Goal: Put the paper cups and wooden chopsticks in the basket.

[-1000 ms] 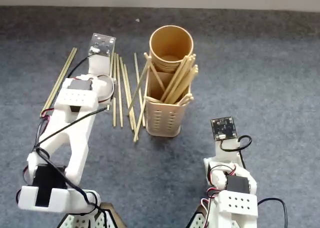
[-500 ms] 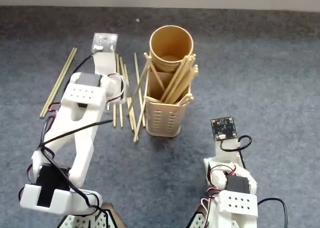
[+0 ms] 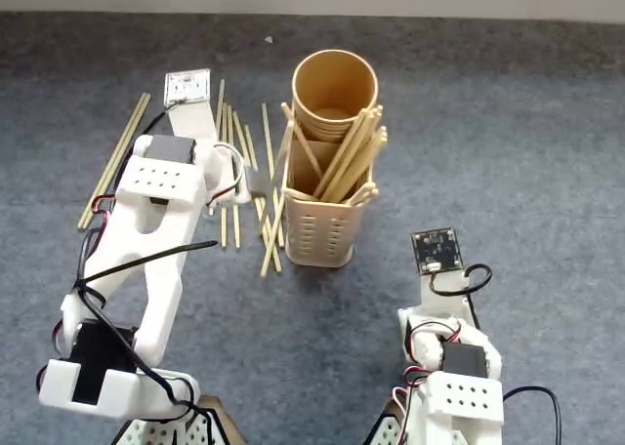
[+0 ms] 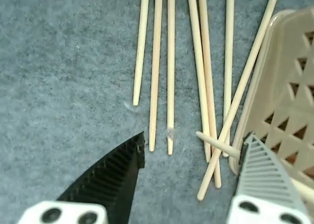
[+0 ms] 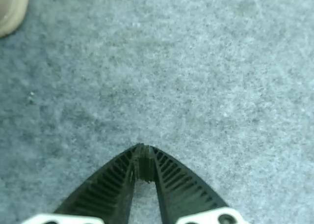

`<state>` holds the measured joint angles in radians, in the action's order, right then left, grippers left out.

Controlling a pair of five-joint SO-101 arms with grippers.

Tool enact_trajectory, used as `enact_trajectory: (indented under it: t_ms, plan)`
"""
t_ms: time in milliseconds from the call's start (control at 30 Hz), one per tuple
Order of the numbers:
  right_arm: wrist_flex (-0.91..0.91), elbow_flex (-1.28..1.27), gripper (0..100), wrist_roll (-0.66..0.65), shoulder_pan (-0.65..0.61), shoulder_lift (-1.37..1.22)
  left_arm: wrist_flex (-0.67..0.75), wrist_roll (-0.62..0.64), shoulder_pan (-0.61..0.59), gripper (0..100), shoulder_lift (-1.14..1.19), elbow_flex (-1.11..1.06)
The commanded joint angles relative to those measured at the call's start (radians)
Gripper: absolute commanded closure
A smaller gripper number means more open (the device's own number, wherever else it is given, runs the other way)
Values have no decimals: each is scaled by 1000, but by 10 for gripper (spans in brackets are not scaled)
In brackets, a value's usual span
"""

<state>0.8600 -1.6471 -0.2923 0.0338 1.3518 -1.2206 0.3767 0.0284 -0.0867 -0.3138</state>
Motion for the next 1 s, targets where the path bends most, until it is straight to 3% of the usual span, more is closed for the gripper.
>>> enact_trajectory:
  t_ms: [0, 167, 367, 533, 733, 867, 967]
  plan:
    - [-16, -1, 994, -11, -10, 10, -94, -57, -8, 681, -51, 38]
    - [-16, -1, 994, -11, -10, 10, -141, -66, -114, 684, -53, 81]
    - [-16, -1, 994, -11, -10, 10, -84, -61, -274, 681, -50, 206]
    - [-16, -1, 994, -11, -10, 10, -72, -89, -194, 682, -36, 142]
    - [-16, -1, 994, -11, -10, 10, 209, -305, -117, 702, 111, 122]
    - [-16, -1, 994, -11, -10, 10, 219, -339, -111, 804, 331, 305]
    - [-16, -1, 994, -11, -10, 10, 147, -348, -105, 784, 518, 518]
